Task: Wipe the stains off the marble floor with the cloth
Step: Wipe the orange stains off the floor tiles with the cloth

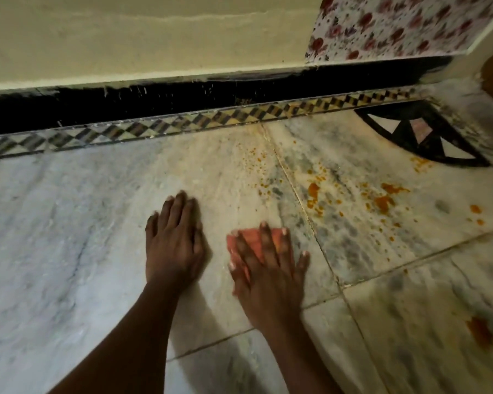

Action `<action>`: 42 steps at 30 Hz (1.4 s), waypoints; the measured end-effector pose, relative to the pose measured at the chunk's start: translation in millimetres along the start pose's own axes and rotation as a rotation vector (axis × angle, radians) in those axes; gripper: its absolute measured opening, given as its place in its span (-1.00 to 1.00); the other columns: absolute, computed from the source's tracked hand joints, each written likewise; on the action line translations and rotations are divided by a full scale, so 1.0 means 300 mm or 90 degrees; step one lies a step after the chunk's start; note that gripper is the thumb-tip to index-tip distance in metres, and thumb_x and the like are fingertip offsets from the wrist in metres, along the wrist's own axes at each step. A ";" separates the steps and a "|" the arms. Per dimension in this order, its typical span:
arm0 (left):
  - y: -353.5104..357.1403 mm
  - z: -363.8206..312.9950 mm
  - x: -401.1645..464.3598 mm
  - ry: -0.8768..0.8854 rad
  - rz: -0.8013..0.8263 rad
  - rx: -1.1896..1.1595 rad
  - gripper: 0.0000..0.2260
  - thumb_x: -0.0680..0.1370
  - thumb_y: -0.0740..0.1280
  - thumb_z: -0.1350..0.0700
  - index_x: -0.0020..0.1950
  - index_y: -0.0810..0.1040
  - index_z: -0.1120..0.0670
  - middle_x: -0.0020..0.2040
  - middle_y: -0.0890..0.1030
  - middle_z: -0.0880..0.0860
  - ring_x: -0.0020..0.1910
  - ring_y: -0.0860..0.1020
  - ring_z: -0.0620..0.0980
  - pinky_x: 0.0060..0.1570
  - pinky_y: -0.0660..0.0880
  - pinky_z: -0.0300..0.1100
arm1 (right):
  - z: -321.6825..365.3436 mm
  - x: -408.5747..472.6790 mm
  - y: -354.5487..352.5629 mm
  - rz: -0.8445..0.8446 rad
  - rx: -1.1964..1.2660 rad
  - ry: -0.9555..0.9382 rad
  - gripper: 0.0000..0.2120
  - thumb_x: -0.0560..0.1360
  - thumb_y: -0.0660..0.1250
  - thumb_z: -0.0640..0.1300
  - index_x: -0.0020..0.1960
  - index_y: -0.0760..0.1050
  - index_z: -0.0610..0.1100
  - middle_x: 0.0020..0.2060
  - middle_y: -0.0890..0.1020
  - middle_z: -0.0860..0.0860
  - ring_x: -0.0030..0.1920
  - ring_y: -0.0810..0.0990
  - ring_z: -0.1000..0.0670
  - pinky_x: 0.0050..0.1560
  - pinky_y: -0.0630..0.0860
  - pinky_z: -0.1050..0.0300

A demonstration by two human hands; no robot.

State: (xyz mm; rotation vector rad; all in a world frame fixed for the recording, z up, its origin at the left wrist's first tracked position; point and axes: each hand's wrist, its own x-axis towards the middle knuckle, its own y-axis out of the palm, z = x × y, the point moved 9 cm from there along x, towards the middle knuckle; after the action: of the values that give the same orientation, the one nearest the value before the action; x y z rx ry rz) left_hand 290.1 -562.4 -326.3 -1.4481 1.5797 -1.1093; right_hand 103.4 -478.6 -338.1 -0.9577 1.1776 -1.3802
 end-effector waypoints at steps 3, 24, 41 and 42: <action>0.004 0.001 0.003 -0.006 0.000 0.000 -0.41 0.68 -0.08 -0.14 0.71 0.10 0.00 0.74 0.04 0.02 0.72 -0.01 0.02 0.66 -0.01 0.15 | -0.214 -0.084 -0.020 -0.008 -0.006 0.148 -0.46 0.62 -0.06 0.40 0.59 0.02 0.51 0.72 0.10 0.09 0.71 0.03 -0.21 0.56 -0.01 -0.50; 0.010 0.004 0.012 -0.033 -0.016 0.021 -0.42 0.66 0.02 -0.08 0.70 0.16 0.01 0.73 0.08 0.01 0.72 0.01 0.01 0.64 0.03 0.14 | -0.189 0.410 -0.028 0.028 0.077 0.313 -0.37 0.64 0.00 0.38 0.67 -0.07 0.36 0.73 -0.17 0.03 0.68 -0.33 -0.26 0.58 -0.27 -0.46; 0.022 0.015 0.017 -0.025 0.015 0.043 -0.40 0.67 -0.05 -0.12 0.72 0.06 0.00 0.74 -0.01 0.01 0.72 -0.07 0.00 0.66 -0.02 0.14 | -0.044 0.465 -0.006 0.030 0.040 0.209 -0.36 0.63 -0.06 0.39 0.67 -0.11 0.35 0.73 -0.19 0.03 0.68 -0.34 -0.27 0.57 -0.30 -0.46; 0.021 0.013 0.018 -0.027 0.014 0.040 -0.40 0.67 -0.04 -0.12 0.72 0.08 0.00 0.74 0.00 0.01 0.72 -0.06 0.01 0.65 -0.01 0.15 | -0.019 0.447 -0.003 0.030 0.022 0.156 -0.36 0.62 -0.08 0.40 0.66 -0.11 0.36 0.73 -0.18 0.05 0.68 -0.33 -0.26 0.58 -0.30 -0.45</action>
State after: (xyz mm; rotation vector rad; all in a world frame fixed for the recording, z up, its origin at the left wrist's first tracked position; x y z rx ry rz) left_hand 290.6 -568.3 -333.4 -1.4005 1.5156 -1.0991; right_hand 78.3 -610.4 -345.2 -0.7463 1.3436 -1.5058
